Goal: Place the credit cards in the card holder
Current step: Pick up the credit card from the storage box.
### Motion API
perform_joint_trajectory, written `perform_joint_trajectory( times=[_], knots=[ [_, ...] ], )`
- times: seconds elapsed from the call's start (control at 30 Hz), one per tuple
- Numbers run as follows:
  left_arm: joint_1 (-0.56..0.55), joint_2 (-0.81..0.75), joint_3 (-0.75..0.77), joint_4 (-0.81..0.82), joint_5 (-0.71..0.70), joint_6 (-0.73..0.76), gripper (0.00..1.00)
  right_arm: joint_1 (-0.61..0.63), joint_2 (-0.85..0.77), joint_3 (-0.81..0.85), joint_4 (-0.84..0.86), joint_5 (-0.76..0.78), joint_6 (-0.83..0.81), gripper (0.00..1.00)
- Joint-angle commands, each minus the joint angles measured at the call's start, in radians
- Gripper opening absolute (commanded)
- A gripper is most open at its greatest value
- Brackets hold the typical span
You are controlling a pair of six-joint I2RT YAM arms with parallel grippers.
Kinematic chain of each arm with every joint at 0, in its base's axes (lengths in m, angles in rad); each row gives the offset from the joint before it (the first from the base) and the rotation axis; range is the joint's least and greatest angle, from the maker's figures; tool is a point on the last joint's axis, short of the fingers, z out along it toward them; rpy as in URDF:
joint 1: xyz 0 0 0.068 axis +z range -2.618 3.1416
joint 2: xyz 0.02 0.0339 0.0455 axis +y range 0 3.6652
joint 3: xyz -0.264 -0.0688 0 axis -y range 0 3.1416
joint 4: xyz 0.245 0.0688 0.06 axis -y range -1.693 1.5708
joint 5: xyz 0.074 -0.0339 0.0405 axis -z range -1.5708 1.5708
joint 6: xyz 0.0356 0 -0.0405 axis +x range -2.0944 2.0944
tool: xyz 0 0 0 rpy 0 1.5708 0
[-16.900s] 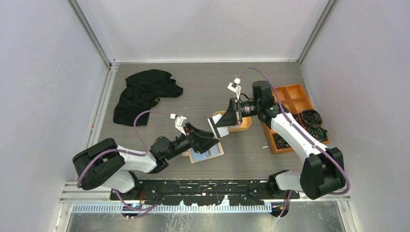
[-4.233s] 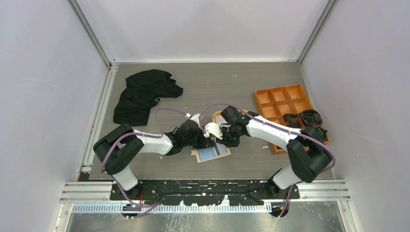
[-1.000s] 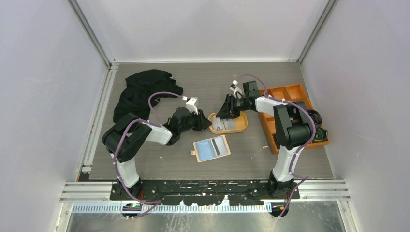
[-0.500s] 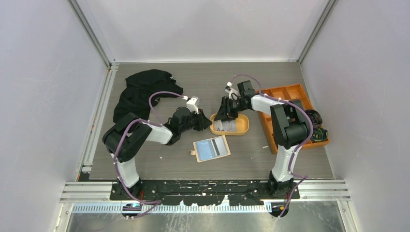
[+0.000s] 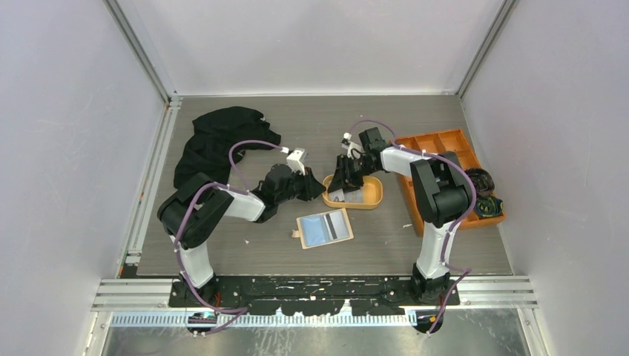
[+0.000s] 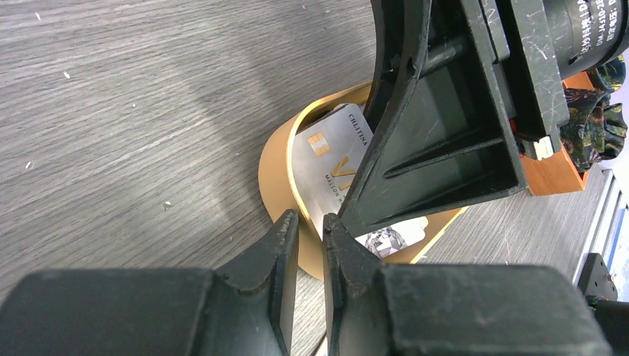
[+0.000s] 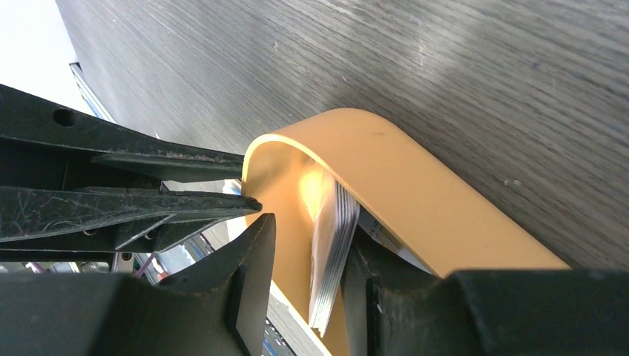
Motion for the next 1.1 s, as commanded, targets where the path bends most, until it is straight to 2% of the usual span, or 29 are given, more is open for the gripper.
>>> perform_joint_trajectory(
  times=[0.0,0.23,0.43,0.7,1.07],
  knots=[
    [-0.008,0.005,0.019,0.029,0.014,0.028,0.19,-0.009,-0.007,0.019,0.023,-0.045,0.03,0.41],
    [-0.008,-0.007,0.005,0.043,0.001,0.027,0.25,-0.034,-0.01,0.019,0.032,-0.118,0.044,0.38],
    [-0.007,-0.019,-0.014,0.064,-0.011,0.03,0.29,-0.054,0.001,0.046,-0.046,-0.075,-0.03,0.36],
    [-0.008,-0.036,-0.039,0.095,-0.02,0.038,0.31,-0.092,-0.008,0.045,-0.073,-0.092,-0.054,0.36],
    [-0.007,-0.053,-0.064,0.13,-0.024,0.05,0.32,-0.123,-0.017,0.039,-0.072,-0.121,-0.051,0.3]
  ],
)
